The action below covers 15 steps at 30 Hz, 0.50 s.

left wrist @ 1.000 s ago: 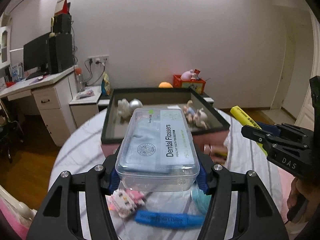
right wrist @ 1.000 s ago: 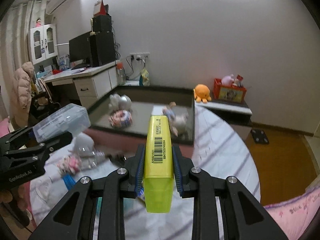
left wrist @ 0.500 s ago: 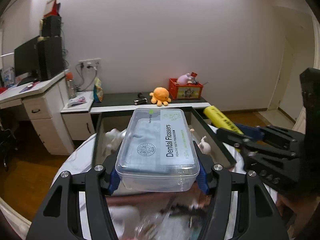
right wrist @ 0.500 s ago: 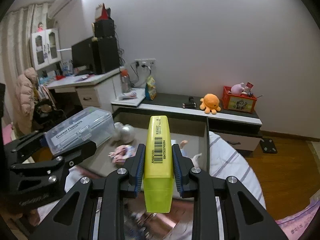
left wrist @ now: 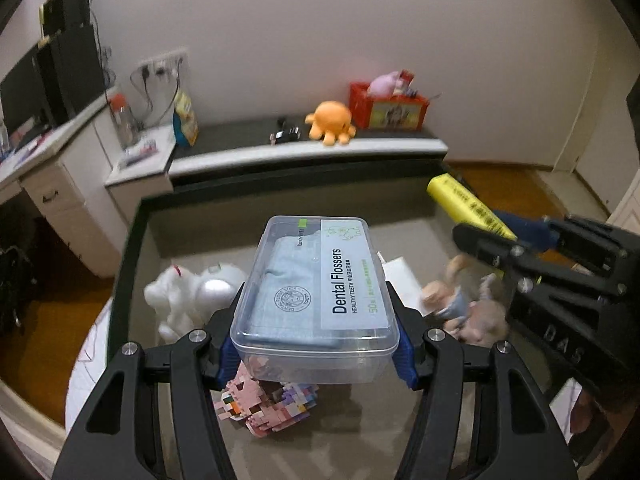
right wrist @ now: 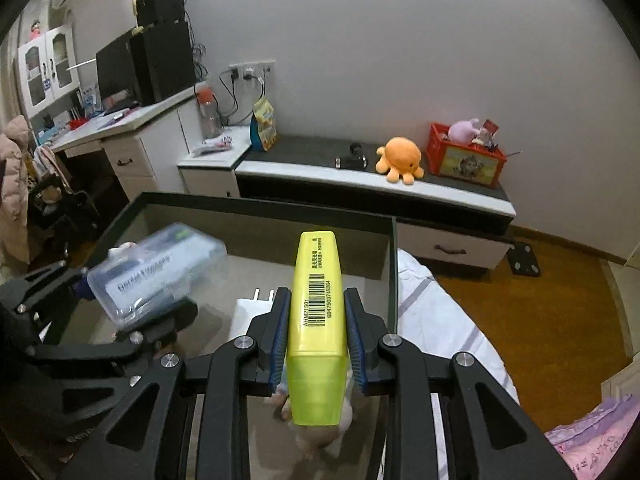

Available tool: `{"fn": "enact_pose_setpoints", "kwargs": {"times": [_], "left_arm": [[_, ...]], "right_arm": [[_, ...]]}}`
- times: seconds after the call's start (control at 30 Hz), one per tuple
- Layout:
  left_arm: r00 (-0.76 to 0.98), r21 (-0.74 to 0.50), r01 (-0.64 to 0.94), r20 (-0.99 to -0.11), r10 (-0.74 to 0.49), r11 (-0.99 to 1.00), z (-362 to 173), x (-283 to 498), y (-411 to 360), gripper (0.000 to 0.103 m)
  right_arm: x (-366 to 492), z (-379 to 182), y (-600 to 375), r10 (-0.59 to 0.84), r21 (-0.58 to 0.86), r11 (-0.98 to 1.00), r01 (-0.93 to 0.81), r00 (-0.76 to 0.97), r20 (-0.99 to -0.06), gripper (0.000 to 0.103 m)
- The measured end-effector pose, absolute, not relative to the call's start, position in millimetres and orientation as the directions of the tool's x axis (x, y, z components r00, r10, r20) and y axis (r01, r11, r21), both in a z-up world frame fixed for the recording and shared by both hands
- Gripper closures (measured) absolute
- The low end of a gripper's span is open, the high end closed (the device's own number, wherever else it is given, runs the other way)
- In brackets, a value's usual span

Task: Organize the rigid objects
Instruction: 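Carry the flosser box and highlighter into the pink box and open both tools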

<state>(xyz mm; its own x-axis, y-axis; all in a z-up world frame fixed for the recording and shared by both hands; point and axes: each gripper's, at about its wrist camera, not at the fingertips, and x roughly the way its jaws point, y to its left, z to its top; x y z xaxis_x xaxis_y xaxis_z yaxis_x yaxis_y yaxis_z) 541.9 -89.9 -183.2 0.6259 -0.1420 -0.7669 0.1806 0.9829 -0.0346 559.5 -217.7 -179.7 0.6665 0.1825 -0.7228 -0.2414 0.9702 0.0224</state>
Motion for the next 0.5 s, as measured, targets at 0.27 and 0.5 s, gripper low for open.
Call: {"fn": "enact_pose_setpoints", "kwargs": {"times": [0.27,0.5], "left_arm": [[0.641,0.008,0.184,-0.759,-0.114,0.983,-183.2,543.1,-96.7,0.040],[0.691,0.008,0.169,-0.714,-0.112,0.986,-170.1,522.1,-93.1,0.019]], "right_arm": [[577.7,-192.5,-224.4,0.149,0.021,0.978,-0.206,0.631,-0.761,0.076],[562.5,-183.4,-225.6,0.126,0.001,0.983,-0.185,0.663,-0.738,0.049]]}}
